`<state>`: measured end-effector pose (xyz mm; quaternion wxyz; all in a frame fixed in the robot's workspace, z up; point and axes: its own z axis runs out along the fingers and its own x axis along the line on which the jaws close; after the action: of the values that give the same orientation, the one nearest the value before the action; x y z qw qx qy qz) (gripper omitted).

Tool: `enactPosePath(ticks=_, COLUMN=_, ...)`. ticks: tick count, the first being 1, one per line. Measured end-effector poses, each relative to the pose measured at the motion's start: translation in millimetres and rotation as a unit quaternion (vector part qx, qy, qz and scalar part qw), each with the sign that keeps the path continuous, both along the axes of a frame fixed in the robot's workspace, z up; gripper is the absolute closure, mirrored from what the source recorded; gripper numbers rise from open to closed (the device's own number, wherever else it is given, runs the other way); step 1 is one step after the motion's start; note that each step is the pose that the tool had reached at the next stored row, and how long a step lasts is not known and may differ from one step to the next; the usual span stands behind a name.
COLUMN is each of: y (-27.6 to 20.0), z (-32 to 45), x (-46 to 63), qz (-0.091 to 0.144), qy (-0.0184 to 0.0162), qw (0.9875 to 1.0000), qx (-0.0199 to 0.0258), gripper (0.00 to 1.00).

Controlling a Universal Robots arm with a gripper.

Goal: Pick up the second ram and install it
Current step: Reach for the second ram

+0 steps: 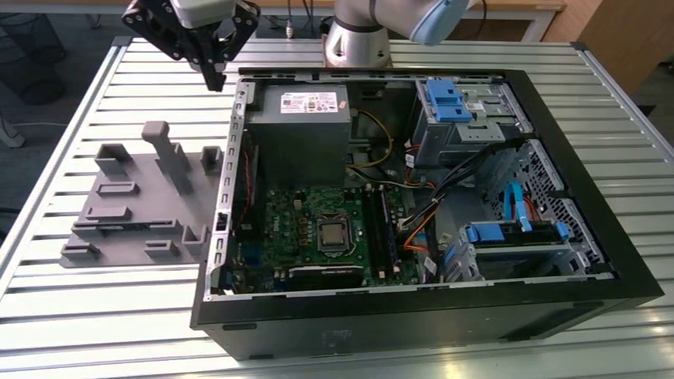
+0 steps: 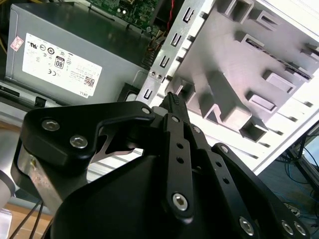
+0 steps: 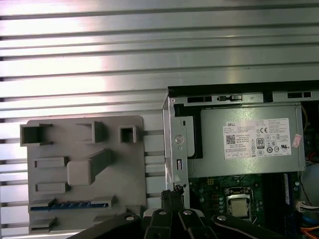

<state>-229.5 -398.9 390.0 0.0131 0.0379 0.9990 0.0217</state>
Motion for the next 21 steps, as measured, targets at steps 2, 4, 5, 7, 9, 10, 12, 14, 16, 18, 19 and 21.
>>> enactPosePath(ticks=2, y=0.0, z=0.0, x=-1.0, qz=0.0, qy=0.0, qw=1.0, qx=0.0, gripper=0.89)
enactPosePath(ticks=4, y=0.0, z=-0.1, x=-2.0, qz=0.0, qy=0.0, qw=1.0, qx=0.0, gripper=0.89)
enactPosePath(ticks=5, y=0.0, z=-0.1, x=-2.6, qz=0.0, qy=0.0, qw=1.0, qx=0.0, gripper=0.89)
enactPosePath(ticks=7, y=0.0, z=-0.1, x=-3.5, qz=0.0, qy=0.0, qw=1.0, qx=0.0, gripper=0.89)
enactPosePath(ticks=9, y=0.0, z=-0.2, x=-4.5, qz=0.0, qy=0.0, qw=1.0, qx=0.0, gripper=0.89)
enactPosePath(ticks=10, y=0.0, z=-0.2, x=-4.9, qz=0.0, qy=0.0, qw=1.0, qx=0.0, gripper=0.89)
enactPosePath(ticks=12, y=0.0, z=-0.3, x=-5.8, qz=0.0, qy=0.0, qw=1.0, qx=0.0, gripper=0.89)
enactPosePath(ticks=14, y=0.0, z=-0.3, x=-6.8, qz=0.0, qy=0.0, qw=1.0, qx=0.0, gripper=0.89)
enactPosePath(ticks=16, y=0.0, z=-0.3, x=-7.7, qz=0.0, qy=0.0, qw=1.0, qx=0.0, gripper=0.89)
enactPosePath(ticks=18, y=0.0, z=-0.4, x=-8.7, qz=0.0, qy=0.0, qw=1.0, qx=0.0, gripper=0.89)
enactPosePath(ticks=19, y=0.0, z=-0.4, x=-9.2, qz=0.0, qy=0.0, qw=1.0, qx=-0.0001, gripper=0.89)
enactPosePath(ticks=21, y=0.0, z=-0.5, x=-10.2, qz=0.0, qy=0.0, qw=1.0, qx=0.0, gripper=0.89)
